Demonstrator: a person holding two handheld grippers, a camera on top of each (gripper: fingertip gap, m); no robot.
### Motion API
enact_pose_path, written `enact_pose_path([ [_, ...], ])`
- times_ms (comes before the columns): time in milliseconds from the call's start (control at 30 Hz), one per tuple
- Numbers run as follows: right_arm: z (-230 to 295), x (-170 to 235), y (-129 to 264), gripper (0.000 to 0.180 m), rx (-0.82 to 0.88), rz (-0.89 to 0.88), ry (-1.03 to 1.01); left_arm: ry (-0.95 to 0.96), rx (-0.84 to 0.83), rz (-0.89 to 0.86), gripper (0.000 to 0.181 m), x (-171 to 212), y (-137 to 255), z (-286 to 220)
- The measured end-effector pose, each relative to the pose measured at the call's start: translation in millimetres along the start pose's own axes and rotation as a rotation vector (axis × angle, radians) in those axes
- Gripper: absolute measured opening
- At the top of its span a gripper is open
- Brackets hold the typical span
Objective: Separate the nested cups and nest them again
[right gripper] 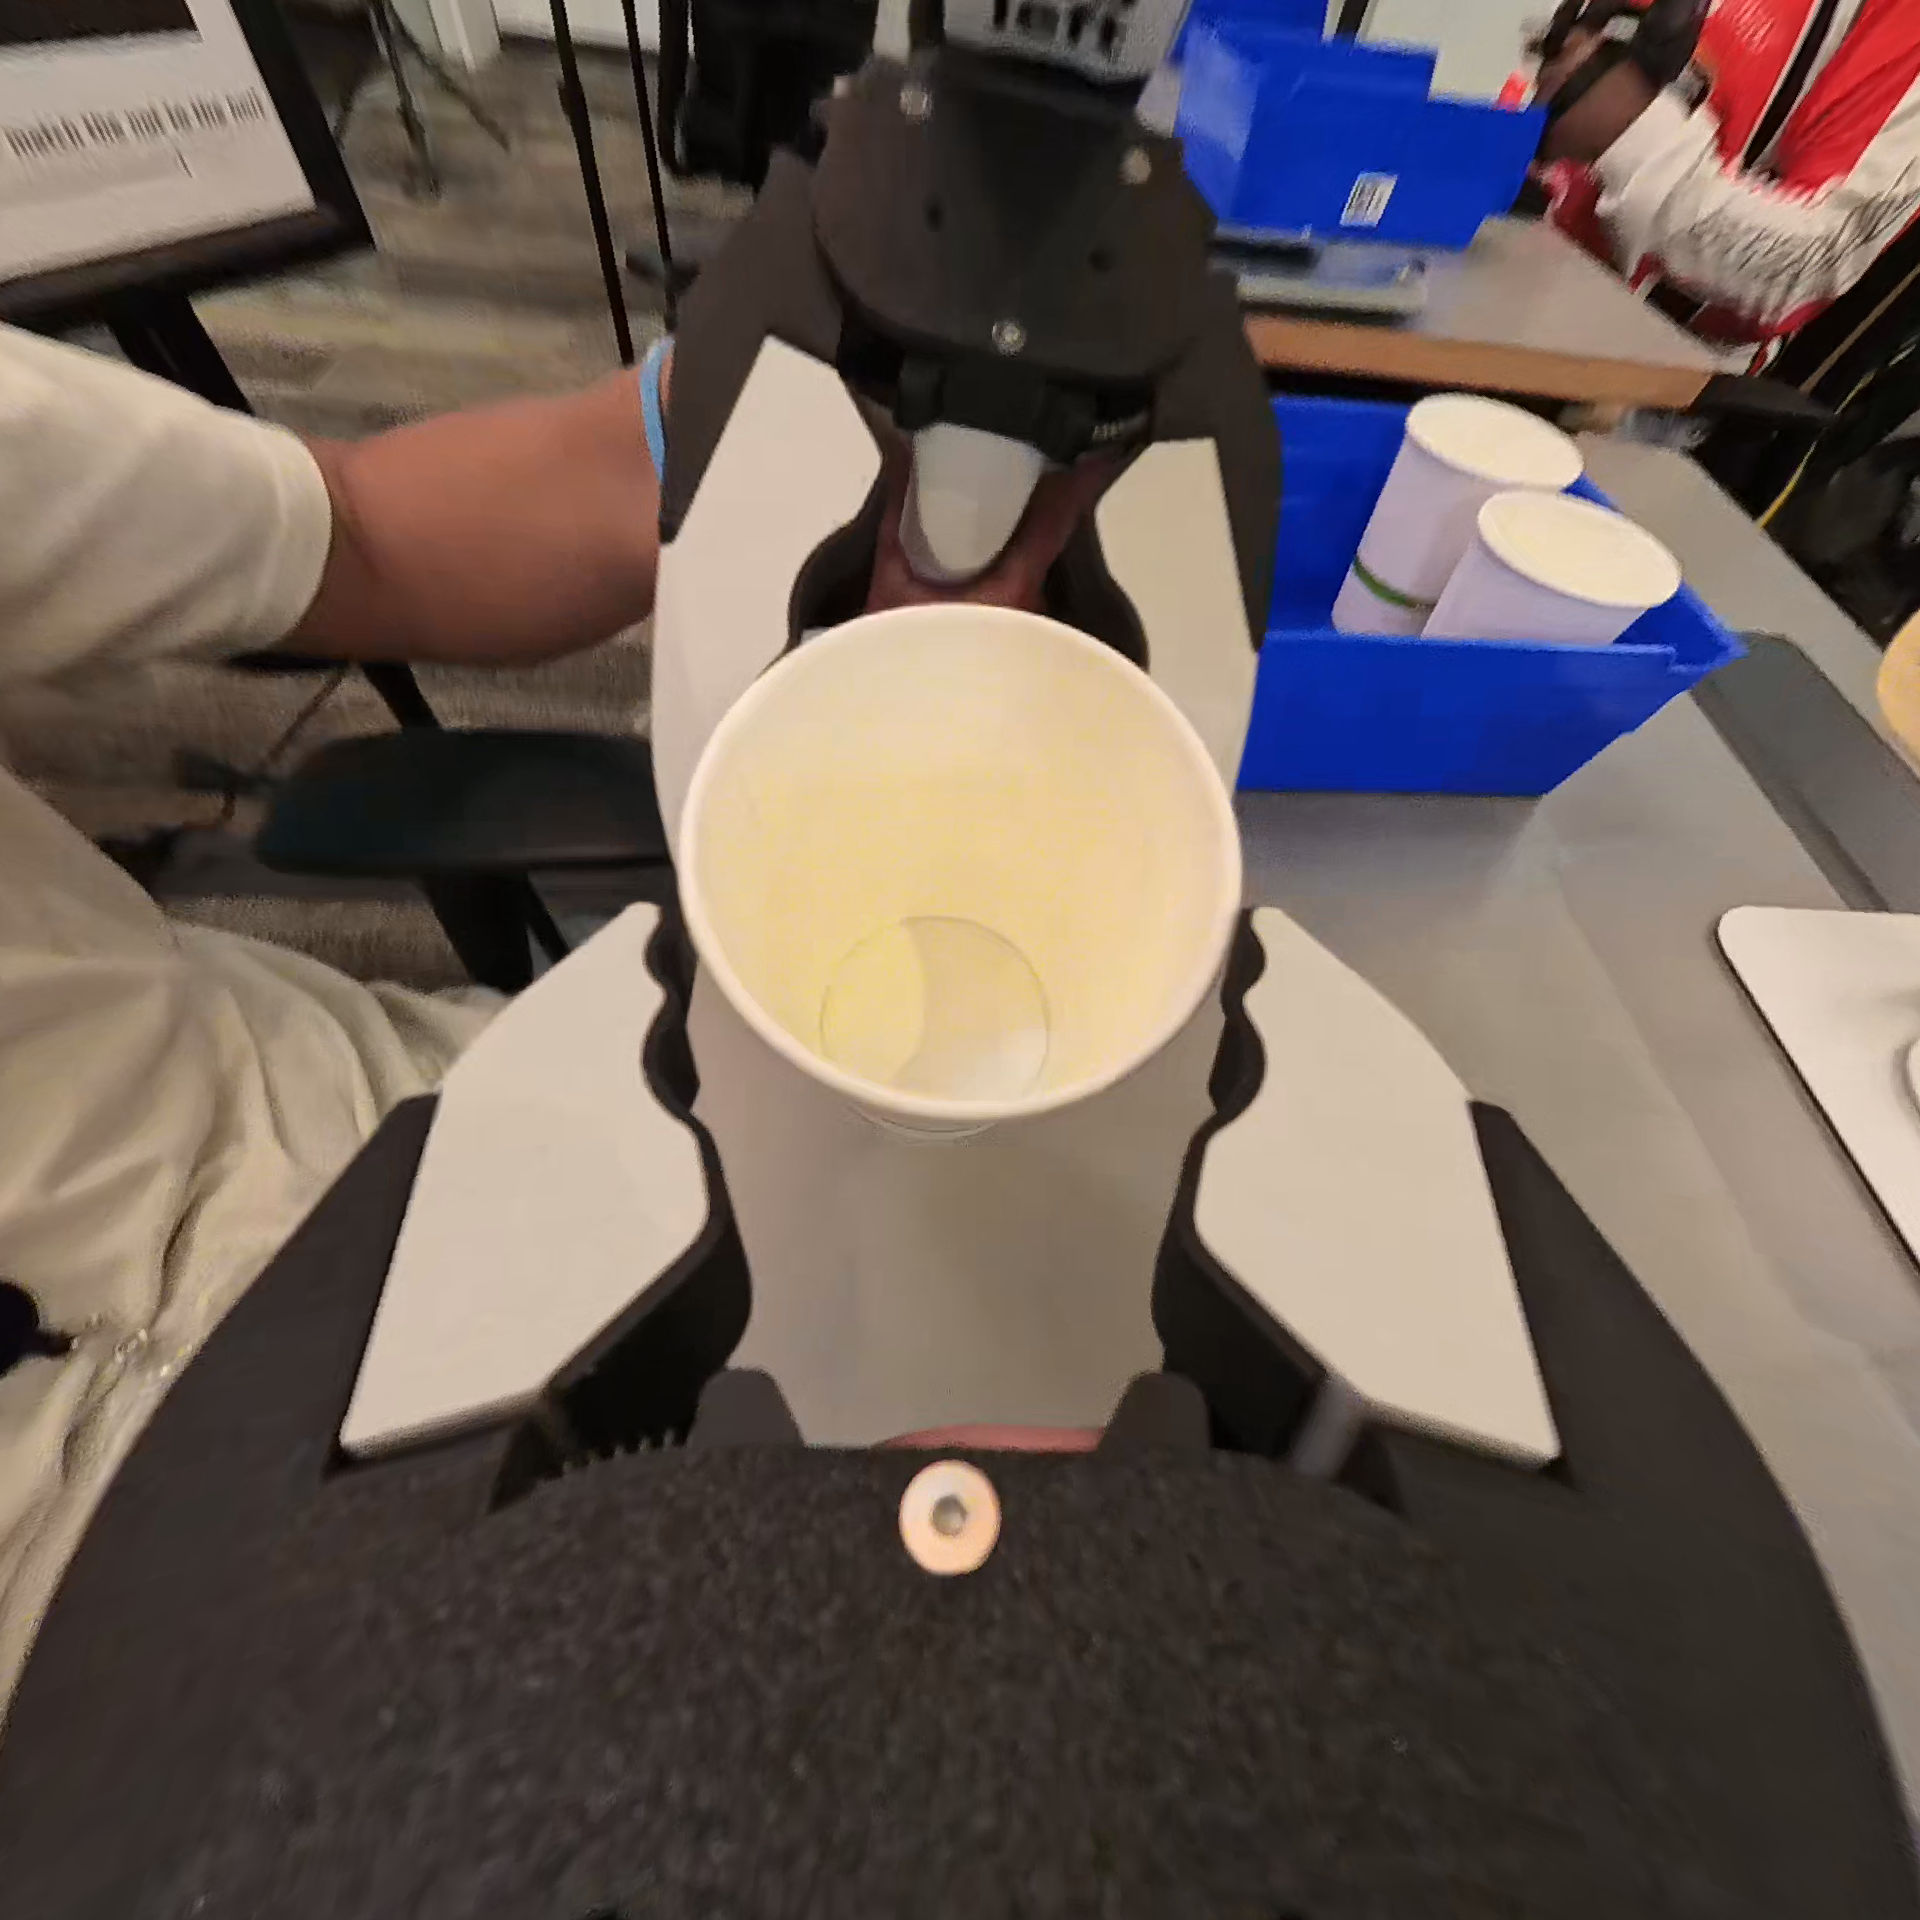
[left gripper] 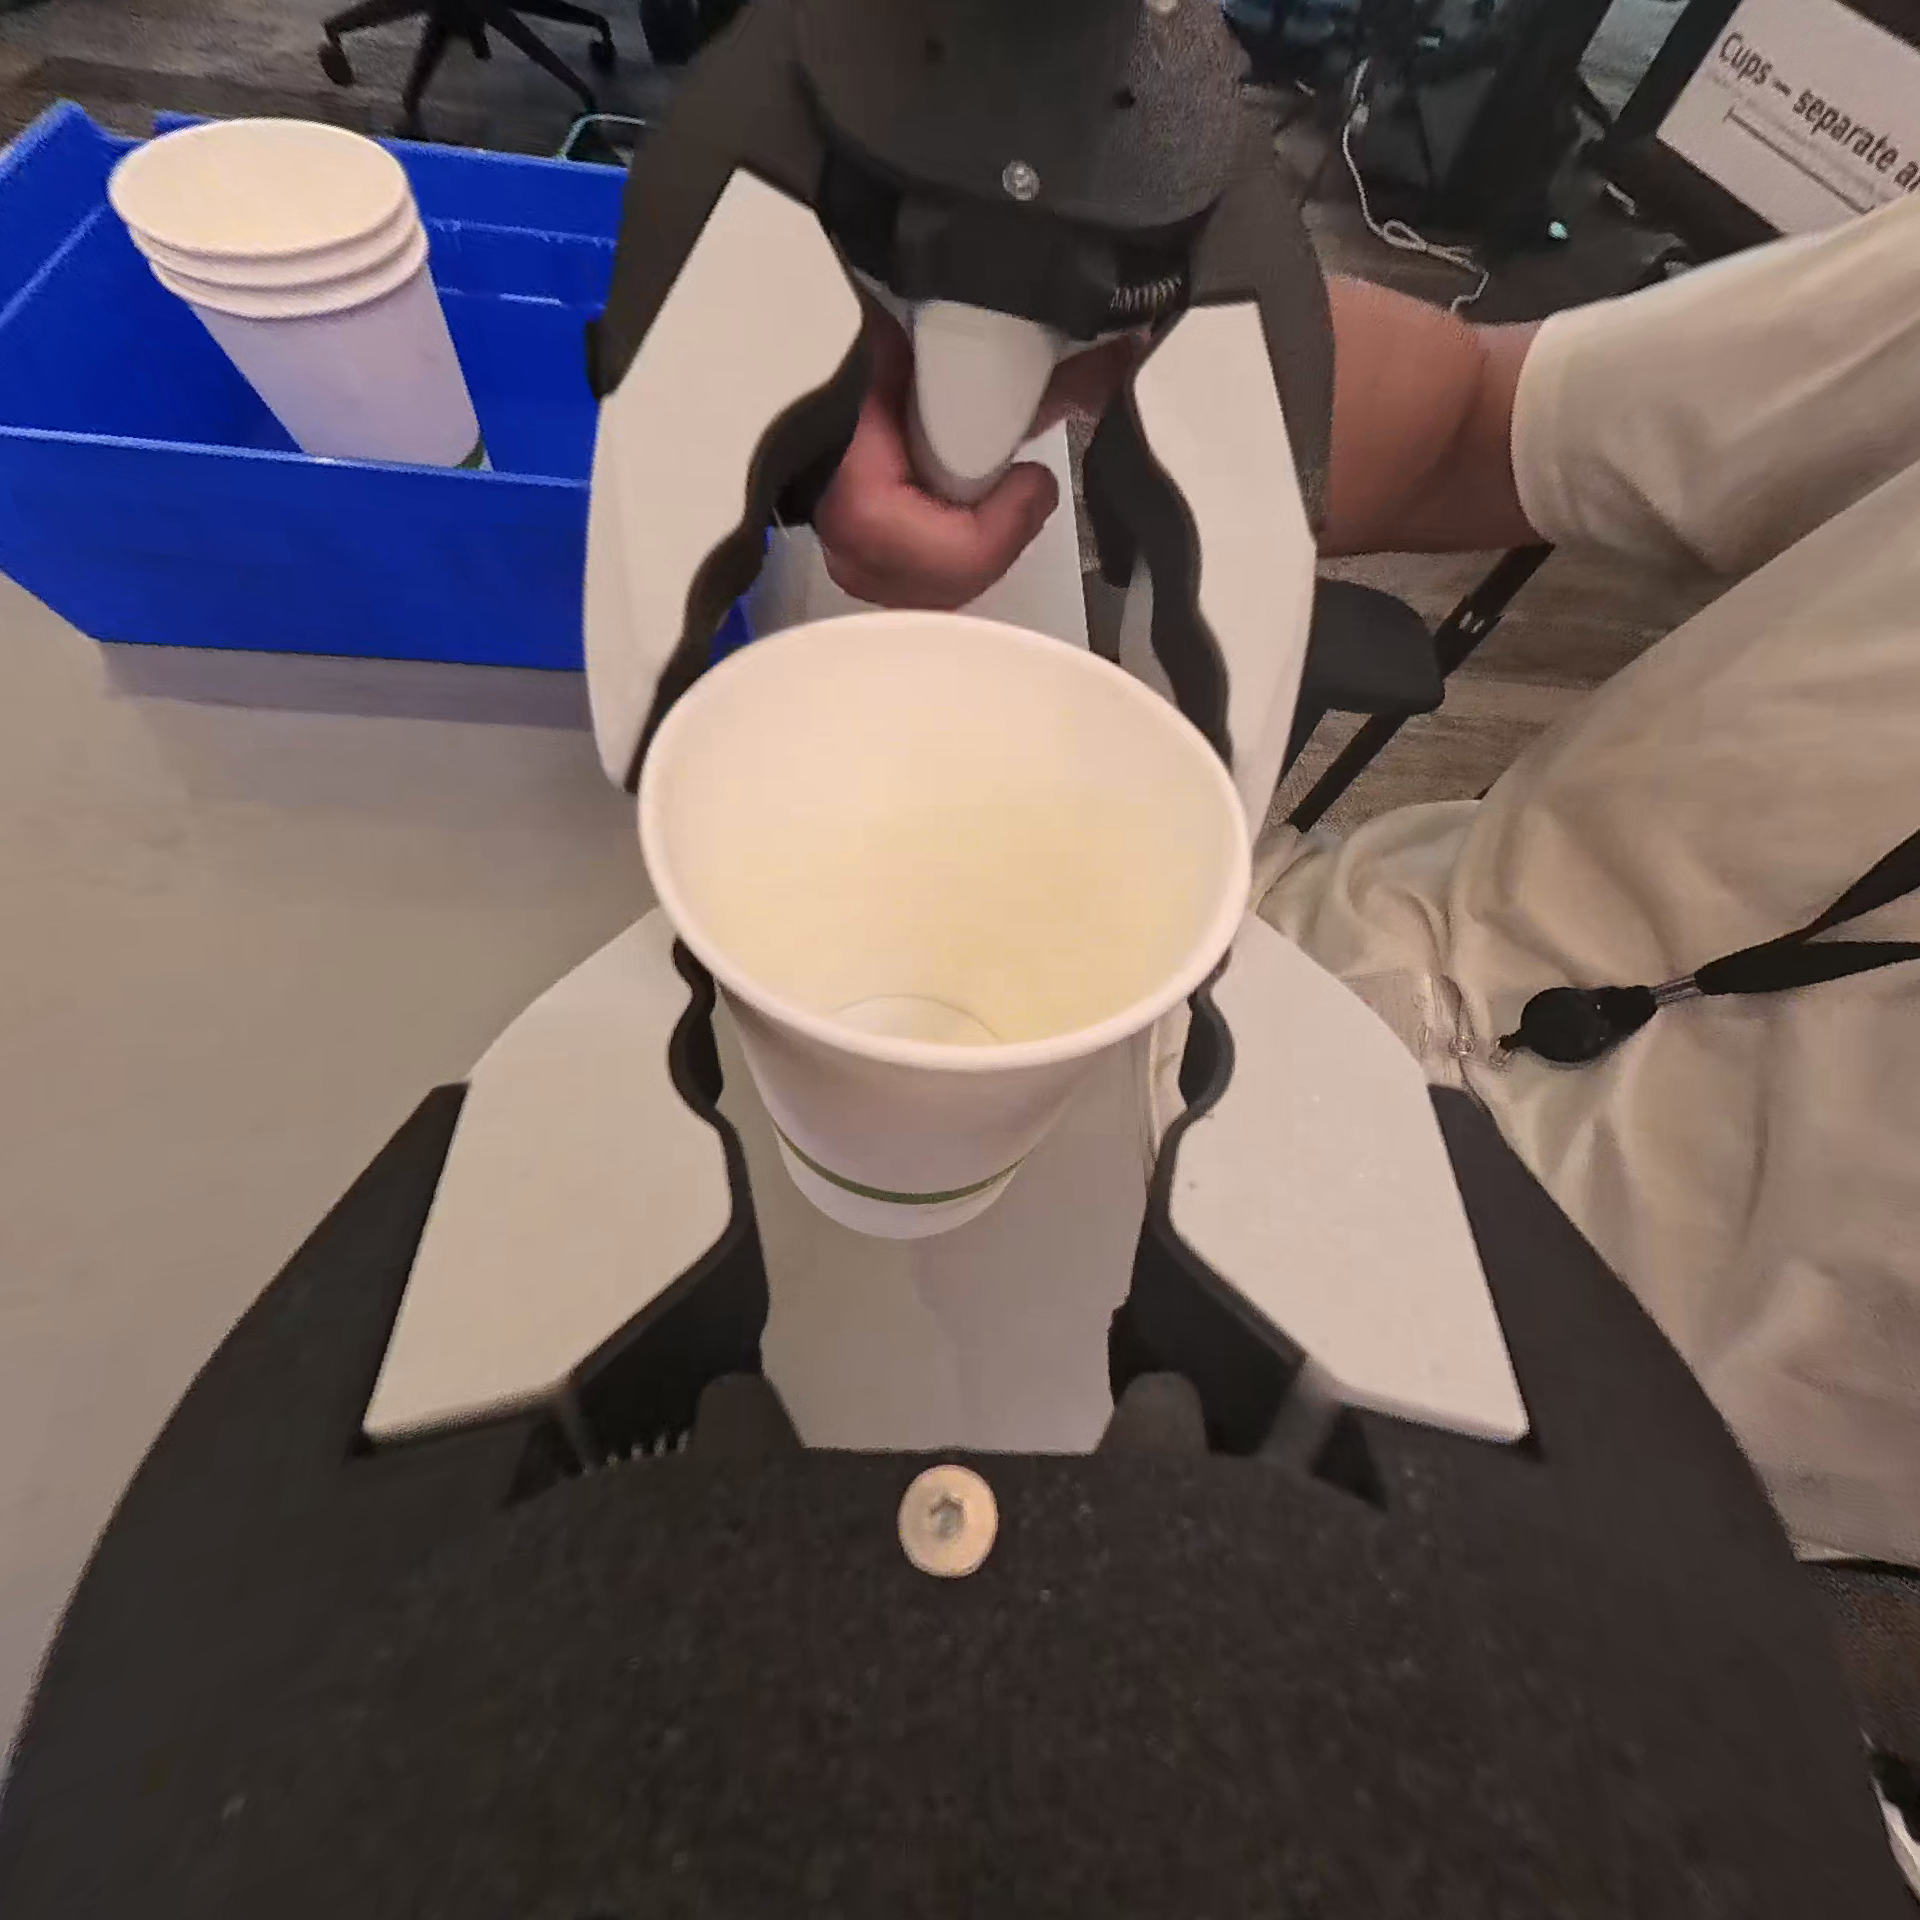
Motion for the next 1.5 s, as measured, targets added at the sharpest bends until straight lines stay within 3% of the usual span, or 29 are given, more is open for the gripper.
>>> enact_pose_path([
  [100,-1,7,0,0.096,0.012,0.067,0.018,-0.014,-0.011,0.021,0.088,2,-7,0],
  [300,-4,8,13,0.096,0.061,-0.01,-0.027,0.054,-0.147,-0.153,0.09,7,3,-7],
  [367,-7,10,22,0.095,0.085,-0.029,-0.055,0.088,-0.284,-0.222,0.091,16,14,-11],
  [500,-14,19,40,0.095,0.174,-0.051,-0.115,0.25,-0.744,-0.339,0.083,55,39,-11],
  [633,-34,17,73,0.095,0.388,-0.038,-0.154,0.369,-0.972,-0.34,0.08,88,47,-20],
  [833,-92,-14,184,0.095,0.834,-0.158,-0.281,0.332,-1.021,-0.301,0.079,91,30,-19],
  [1000,-157,6,243,0.095,1.131,-0.047,-0.365,0.356,-0.96,-0.265,0.078,100,12,-15],
  [1233,-206,75,240,0.095,1.164,0.053,-0.52,0.322,-0.956,-0.229,0.075,100,9,-17],
  [1500,-210,120,226,0.097,1.128,0.107,-0.606,0.334,-0.945,-0.211,0.071,104,7,-15],
])
Point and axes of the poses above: each gripper's, where its closed fingertips meet, y back along the fingers, x out of its underside, z = x × y across the jaws, the point moved 5 cm from there along y, back along the fingers, and after that the axes turned 5 degrees about -y, right-handed, at the moved point
